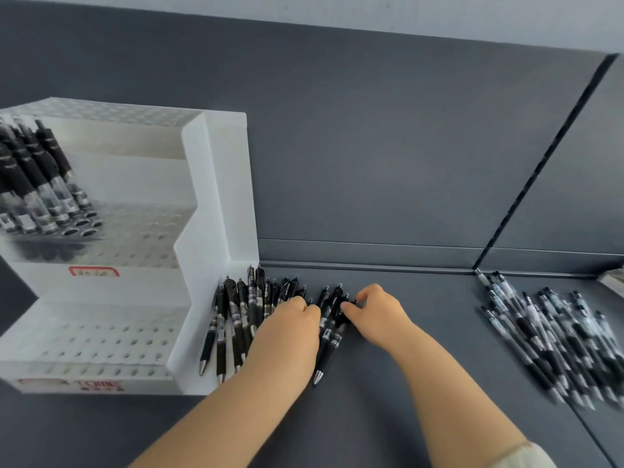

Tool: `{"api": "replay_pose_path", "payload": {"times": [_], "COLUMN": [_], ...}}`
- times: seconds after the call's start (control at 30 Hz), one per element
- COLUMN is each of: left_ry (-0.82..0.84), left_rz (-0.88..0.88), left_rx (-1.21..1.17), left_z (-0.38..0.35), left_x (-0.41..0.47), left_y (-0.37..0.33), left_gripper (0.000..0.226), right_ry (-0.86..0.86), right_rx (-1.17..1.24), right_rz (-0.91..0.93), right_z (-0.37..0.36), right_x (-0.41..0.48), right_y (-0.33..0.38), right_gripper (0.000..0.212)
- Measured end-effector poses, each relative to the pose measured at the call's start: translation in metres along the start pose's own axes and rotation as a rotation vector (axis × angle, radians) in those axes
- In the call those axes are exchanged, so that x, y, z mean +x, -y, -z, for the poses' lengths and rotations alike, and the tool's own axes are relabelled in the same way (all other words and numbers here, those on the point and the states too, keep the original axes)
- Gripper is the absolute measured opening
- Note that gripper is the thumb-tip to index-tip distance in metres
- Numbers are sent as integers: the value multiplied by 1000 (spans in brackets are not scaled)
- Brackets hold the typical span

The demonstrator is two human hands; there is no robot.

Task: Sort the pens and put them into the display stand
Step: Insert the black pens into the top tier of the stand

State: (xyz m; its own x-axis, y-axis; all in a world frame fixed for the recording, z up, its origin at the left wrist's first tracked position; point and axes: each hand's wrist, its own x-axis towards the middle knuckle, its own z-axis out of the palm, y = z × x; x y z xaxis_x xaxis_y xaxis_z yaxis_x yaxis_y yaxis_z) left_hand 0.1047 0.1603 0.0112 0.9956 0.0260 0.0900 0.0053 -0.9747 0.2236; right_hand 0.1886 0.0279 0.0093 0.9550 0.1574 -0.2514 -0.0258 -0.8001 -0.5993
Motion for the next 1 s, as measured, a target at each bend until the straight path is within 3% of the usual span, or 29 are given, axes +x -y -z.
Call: {"api": "replay_pose_path", "payload": {"times": [0.13,0.4,0.57,0.93,1.0], "left_ry": [36,78,126,-105,-132], "left_rz": [47,228,276,272,265], "left_rx": [-13,93,162,-250,-328], "left_z": [-13,-21,-21,-1,8], "left_x": [12,38,45,24,18], "left_y": [-20,-45,-47,-25,-18], "left_gripper": [19,24,29,22,18], "right_ry": [79,164,182,257,256], "right_rx": [-19,-60,-92,120,193], "right_rz": [1,10,39,65,39], "right_z": [3,6,7,11,18], "right_x": [6,16,17,8,3], "right_y": [-1,-11,-10,-13,-9], "right_gripper": [42,29,41,17,21]}}
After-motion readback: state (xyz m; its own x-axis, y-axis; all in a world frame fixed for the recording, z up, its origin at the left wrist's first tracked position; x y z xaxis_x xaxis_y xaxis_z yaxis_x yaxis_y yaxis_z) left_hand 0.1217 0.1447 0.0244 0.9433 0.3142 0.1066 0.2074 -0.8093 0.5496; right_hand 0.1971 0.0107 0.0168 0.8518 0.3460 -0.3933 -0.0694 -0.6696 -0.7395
